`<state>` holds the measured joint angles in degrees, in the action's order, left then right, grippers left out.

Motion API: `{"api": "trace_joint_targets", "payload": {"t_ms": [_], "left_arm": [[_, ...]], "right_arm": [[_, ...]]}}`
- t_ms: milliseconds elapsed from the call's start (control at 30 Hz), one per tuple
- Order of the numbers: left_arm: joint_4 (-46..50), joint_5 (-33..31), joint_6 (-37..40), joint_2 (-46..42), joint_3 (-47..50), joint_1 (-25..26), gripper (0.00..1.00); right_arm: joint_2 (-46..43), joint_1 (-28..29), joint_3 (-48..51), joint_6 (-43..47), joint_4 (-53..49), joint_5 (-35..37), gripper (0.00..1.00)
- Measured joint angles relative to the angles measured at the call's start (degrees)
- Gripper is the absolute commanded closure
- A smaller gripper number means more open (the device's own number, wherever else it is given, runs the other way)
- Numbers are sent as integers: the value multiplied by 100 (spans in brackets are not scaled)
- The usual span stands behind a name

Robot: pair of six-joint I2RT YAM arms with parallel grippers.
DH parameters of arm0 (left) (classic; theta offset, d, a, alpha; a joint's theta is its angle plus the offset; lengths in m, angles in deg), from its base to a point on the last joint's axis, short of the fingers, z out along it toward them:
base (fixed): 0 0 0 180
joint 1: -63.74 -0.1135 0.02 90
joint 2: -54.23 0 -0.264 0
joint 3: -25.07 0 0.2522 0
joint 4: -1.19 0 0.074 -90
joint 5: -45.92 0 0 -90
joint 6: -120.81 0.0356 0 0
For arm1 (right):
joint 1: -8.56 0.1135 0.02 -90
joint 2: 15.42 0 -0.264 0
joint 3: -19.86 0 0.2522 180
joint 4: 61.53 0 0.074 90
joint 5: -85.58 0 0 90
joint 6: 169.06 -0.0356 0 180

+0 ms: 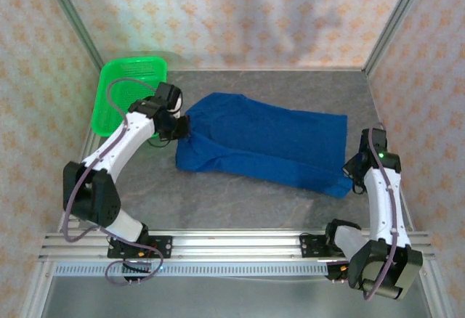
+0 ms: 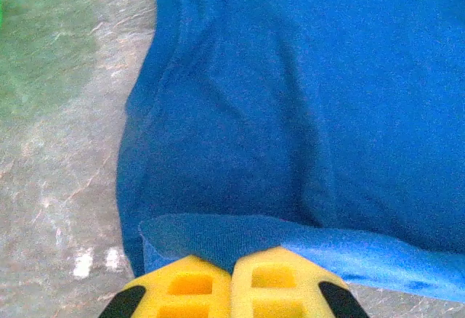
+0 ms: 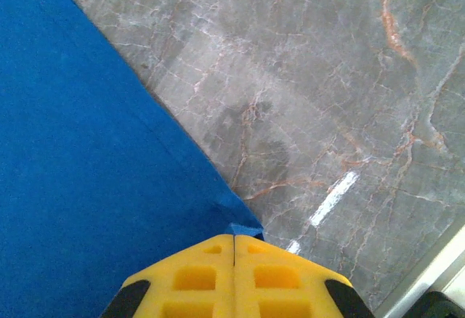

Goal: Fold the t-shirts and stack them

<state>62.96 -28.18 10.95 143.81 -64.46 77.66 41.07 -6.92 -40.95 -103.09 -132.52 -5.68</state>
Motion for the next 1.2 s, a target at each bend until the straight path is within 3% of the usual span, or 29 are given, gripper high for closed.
{"api": "trace_joint_targets", "payload": {"t_ms": [267, 767, 1200], "left_arm": [[175, -114, 643, 560, -529, 33, 100], [317, -446, 916, 1239, -879, 33, 100], [319, -490, 994, 1775, -1381, 35, 100]], "right_arm": [[238, 0, 0, 2, 0, 107, 100], [640, 0, 127, 142, 592, 109, 100], [1851, -2, 129, 291, 1261, 0, 100]]}}
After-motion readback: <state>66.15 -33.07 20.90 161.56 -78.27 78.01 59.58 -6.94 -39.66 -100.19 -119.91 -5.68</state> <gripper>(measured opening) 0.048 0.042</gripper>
